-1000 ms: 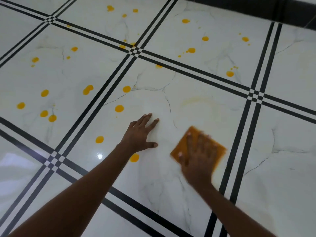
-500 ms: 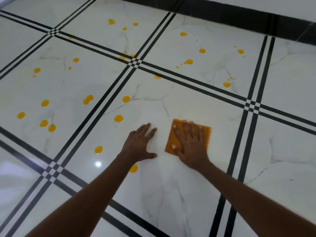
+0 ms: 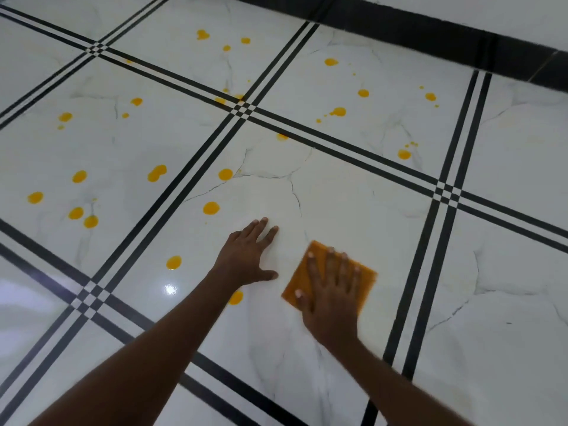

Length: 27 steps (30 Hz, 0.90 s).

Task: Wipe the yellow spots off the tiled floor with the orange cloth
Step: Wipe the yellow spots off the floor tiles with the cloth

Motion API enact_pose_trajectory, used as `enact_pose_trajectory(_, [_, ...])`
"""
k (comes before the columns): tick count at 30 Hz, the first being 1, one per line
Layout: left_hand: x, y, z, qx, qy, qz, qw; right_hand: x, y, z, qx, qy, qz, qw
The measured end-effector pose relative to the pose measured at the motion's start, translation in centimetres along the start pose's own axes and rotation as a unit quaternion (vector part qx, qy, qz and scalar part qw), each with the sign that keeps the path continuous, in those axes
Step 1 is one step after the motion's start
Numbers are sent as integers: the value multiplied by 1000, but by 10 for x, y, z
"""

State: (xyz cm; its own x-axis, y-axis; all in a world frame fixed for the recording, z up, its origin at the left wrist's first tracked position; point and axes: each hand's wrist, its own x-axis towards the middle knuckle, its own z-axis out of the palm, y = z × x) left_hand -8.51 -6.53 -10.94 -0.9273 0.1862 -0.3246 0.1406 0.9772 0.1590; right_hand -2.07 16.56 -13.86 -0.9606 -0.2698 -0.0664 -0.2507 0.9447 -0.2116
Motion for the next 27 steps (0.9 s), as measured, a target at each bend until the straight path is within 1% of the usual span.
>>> enact_pose_trajectory(2, [-1,-1,2,9,5,7,1000,44,25,-2,-18,-7,-141,990])
enact_pose_trajectory(3, [-2,-2,4,12,9,12,1000,72,44,-3,-29,-6,-175,984])
enact_pose_trajectory(4, [-2,-5,5,16,16,17,1000,97,66,-6,-43,-7,-166,985])
enact_pose_trajectory(5, [-2,-7,8,19,22,20,999,114,88,-8,-58,5,-117,991])
enact_pose_trajectory(6, [-2,-8,9,18,25,23,999,124,107,-14,-68,19,-43,997])
enact_pose_trajectory(7, [-2,-8,10,16,26,27,999,121,119,-17,-54,38,33,997])
enact_pose_trajectory(8, [-3,-8,9,16,25,28,999,106,118,-18,-26,62,106,992])
enact_pose_trajectory(10, [-3,-6,8,17,14,24,999,53,76,-14,-3,91,236,967])
enact_pose_trajectory(11, [-3,-4,5,15,4,22,1000,21,45,-10,-8,88,252,964])
enact_pose_trajectory(12, [-3,-2,0,14,-7,21,1000,-5,14,-6,-1,75,226,971])
enact_pose_trajectory(14, [-3,-2,-9,16,-15,8,1000,-21,-21,4,17,45,100,994])
enact_pose_trajectory(16, [-10,-10,-13,11,20,-8,1000,21,-5,5,-8,-1,-59,998])
enact_pose_trajectory(17, [-17,-14,-13,4,42,-15,999,51,12,2,-19,-20,-119,993])
enact_pose_trajectory(18, [-28,-21,-10,-7,55,-27,998,79,32,2,-35,-14,-146,989])
enact_pose_trajectory(19, [-38,-26,-8,-18,65,-34,997,99,54,3,-48,9,-129,990])
enact_pose_trajectory(20, [-53,-33,-4,-21,70,-43,996,109,67,1,-54,32,-85,994])
enact_pose_trajectory(21, [-66,-38,1,-18,80,-50,995,106,71,-1,-42,49,-23,998])
enact_pose_trajectory(23, [-98,-51,13,3,107,-73,991,65,36,2,5,79,111,991])
enact_pose_trajectory(24, [-115,-55,18,14,118,-86,989,30,6,5,9,83,151,985])
enact_pose_trajectory(25, [-133,-61,23,23,122,-95,988,-9,-31,9,10,66,148,987])
enact_pose_trajectory(26, [-149,-66,29,28,119,-103,987,-47,-65,16,20,43,100,994])
enact_pose_trajectory(27, [-167,-73,35,34,109,-117,987,-76,-96,21,28,20,28,999])
